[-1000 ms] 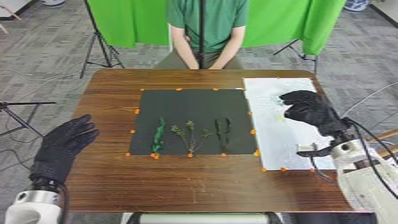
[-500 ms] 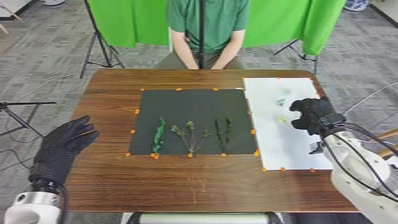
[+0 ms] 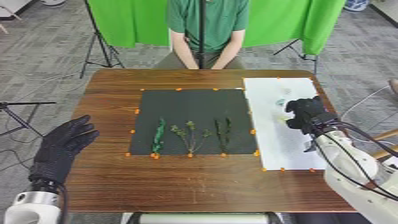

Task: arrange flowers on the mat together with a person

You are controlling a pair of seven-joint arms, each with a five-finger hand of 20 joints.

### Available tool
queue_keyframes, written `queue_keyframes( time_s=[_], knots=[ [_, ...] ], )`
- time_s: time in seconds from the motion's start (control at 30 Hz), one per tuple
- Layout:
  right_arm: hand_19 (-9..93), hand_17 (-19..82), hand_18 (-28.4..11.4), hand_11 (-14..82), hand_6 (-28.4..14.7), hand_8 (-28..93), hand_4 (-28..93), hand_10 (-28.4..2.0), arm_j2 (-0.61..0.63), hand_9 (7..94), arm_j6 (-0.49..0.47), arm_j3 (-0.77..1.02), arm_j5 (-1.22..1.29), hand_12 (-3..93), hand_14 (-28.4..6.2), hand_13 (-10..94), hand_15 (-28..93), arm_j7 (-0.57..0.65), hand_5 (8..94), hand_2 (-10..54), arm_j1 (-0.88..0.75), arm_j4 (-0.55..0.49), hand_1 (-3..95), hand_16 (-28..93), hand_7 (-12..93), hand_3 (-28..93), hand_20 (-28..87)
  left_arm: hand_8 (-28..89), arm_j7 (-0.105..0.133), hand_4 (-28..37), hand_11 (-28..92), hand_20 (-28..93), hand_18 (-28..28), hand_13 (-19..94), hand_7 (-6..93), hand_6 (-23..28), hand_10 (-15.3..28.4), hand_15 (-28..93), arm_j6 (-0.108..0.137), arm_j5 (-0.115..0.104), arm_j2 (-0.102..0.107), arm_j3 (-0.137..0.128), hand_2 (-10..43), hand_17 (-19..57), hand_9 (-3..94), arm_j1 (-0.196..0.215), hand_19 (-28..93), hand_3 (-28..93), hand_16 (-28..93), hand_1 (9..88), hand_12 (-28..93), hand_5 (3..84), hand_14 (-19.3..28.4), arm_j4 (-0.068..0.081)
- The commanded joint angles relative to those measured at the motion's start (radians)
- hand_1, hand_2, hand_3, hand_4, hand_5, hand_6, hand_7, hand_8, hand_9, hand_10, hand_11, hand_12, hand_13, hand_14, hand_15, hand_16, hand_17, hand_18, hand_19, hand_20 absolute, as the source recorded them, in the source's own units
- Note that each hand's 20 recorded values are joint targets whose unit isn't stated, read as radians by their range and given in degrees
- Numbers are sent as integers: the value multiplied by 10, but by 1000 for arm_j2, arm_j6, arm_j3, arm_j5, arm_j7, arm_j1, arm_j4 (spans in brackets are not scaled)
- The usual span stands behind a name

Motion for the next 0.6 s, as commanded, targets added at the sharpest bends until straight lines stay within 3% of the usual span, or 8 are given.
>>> queue_keyframes(
  time_s=[0.03, 0.13, 0.27, 0.4, 0.6],
  knots=[
    [627, 205, -153, 400, 35, -179, -283, -80, 1, 543, -17, -38, -5, 279, -54, 505, 580, 0, 528, -95, 27, 42, 353, 217, 399, 871, 364, -97, -4, -216, 350, 86, 238, 318, 247, 54, 157, 475, 6, -4, -1, 1, 72, -23, 368, 8, 560, 706, 0, 298, 175, 433, 177, 2],
    [629, 210, -152, 423, 38, -180, -283, -83, -5, 553, 6, -64, -1, 288, -52, 517, 585, -5, 536, -95, 44, 56, 360, 220, 418, 866, 364, -96, -4, -216, 350, 85, 238, 319, 247, 54, 157, 474, 4, -2, -3, -1, 72, -23, 368, 6, 560, 706, -1, 298, 175, 433, 177, 2],
    [634, 222, -149, 372, 37, -12, -283, -69, -12, 609, 68, -100, 2, 389, -48, 558, 594, -10, 545, -95, 64, 72, 396, 233, 457, 811, 372, -96, -8, -216, 350, 85, 238, 320, 247, 54, 157, 475, 0, 1, -6, -4, 73, -23, 369, 5, 560, 705, -1, 298, 175, 433, 178, 2],
    [649, 249, -147, 287, 49, 10, -283, -50, -20, 720, 149, -142, 8, 512, -47, 632, 610, -17, 608, -95, 86, 95, 436, 293, 512, 766, 386, -96, -7, -216, 351, 85, 238, 320, 247, 54, 157, 475, 1, 0, -6, -2, 72, -23, 370, 6, 560, 706, 0, 298, 175, 434, 177, 2],
    [671, 274, -150, 295, 47, 24, -283, -54, -32, 795, 179, -160, 1, 547, -51, 682, 644, -26, 701, -95, 98, 103, 469, 322, 503, 784, 397, -96, -7, -216, 350, 85, 238, 320, 247, 55, 157, 474, 0, 0, -7, -5, 73, -23, 371, 7, 560, 705, -1, 298, 174, 434, 177, 2]
  ],
)
